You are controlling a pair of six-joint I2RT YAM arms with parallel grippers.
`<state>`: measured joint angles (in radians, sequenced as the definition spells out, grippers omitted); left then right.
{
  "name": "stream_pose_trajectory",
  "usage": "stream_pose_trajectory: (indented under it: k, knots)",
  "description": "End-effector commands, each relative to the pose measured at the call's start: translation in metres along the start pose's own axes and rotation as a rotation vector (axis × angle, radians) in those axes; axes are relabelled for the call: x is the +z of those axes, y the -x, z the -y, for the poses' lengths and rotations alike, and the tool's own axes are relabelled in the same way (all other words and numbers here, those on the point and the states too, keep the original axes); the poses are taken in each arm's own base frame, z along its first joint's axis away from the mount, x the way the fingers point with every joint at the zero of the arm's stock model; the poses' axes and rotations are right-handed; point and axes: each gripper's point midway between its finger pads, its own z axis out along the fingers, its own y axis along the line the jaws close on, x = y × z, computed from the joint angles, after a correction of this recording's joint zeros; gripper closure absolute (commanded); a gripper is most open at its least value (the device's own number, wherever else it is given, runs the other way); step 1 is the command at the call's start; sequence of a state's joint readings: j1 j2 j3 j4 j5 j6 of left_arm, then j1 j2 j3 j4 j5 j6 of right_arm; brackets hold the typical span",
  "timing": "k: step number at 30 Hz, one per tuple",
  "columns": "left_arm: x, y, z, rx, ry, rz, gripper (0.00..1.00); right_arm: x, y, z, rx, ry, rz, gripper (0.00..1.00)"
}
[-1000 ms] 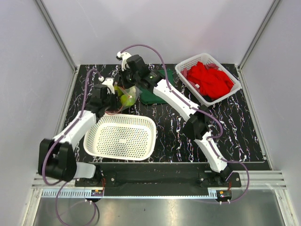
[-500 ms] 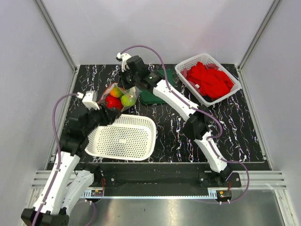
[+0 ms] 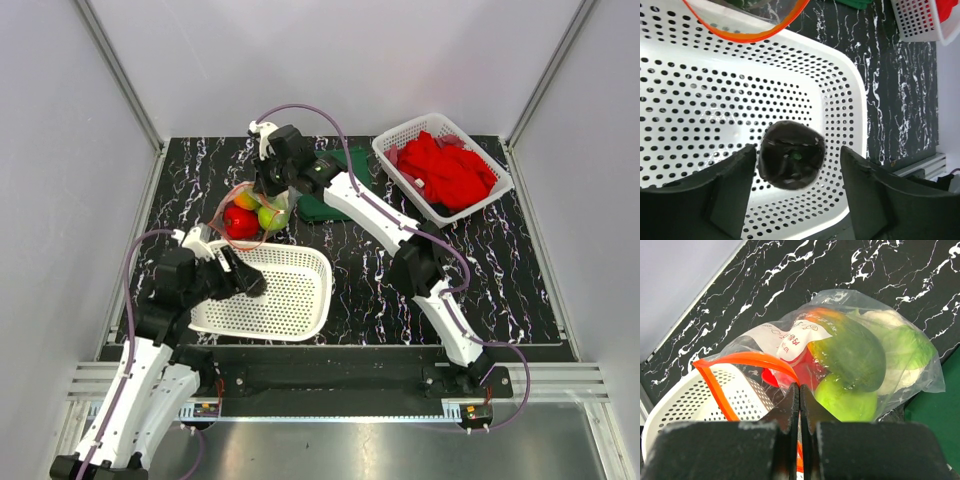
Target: Open the zip-top bag and remove the fake food
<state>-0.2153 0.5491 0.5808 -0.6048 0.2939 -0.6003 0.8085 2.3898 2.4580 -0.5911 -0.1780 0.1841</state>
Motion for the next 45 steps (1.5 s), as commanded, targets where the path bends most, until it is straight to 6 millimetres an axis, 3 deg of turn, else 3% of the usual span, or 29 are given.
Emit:
stream_pose_trajectory:
  k: [1,5,6,11,13,19,24,26,34,36,38,43,45]
  knots:
    - [-0.005,0.016,0.004,0.023,0.015,0.054,0.25,-0.022,0.036,-0.012,-0.008,0.044,0.089,1.0]
    - [-0.003,0.051,0.006,0.069,0.081,0.118,0.2,-0.024,0.038,-0.014,-0.007,0.05,0.095,1.0]
    - [-0.003,0.069,0.016,0.097,0.066,0.156,0.22,-0.025,0.04,-0.015,-0.006,0.051,0.098,1.0]
    - [0.024,0.114,0.022,0.139,0.086,0.207,0.51,-0.031,0.049,-0.019,0.005,0.056,0.12,1.0]
    - [0.039,0.132,0.017,0.149,0.108,0.214,0.55,-0.034,0.052,-0.022,0.01,0.07,0.125,1.0]
    - [0.078,0.158,-0.016,0.223,0.222,0.166,0.6,-0.037,0.056,-0.027,0.018,0.091,0.131,1.0]
    - [0.108,0.159,-0.039,0.222,0.275,0.104,0.61,-0.033,0.053,-0.027,0.016,0.089,0.127,1.0]
    - [0.116,0.157,-0.051,0.206,0.315,0.098,0.5,-0.035,0.054,-0.027,0.015,0.094,0.127,1.0]
    - [0.123,0.143,-0.085,0.192,0.444,0.11,0.37,-0.036,0.051,-0.024,-0.001,0.08,0.121,1.0]
    - [0.123,0.141,-0.091,0.19,0.463,0.125,0.26,-0.035,0.05,-0.023,0.0,0.079,0.118,1.0]
    - [0.125,0.146,-0.094,0.194,0.47,0.16,0.22,-0.033,0.048,-0.023,0.005,0.081,0.113,1.0]
    - [0.132,0.151,-0.107,0.153,0.509,0.245,0.23,-0.03,0.045,-0.026,0.028,0.101,0.102,1.0]
    - [0.134,0.163,-0.106,0.131,0.503,0.315,0.25,-0.031,0.045,-0.026,0.029,0.1,0.104,1.0]
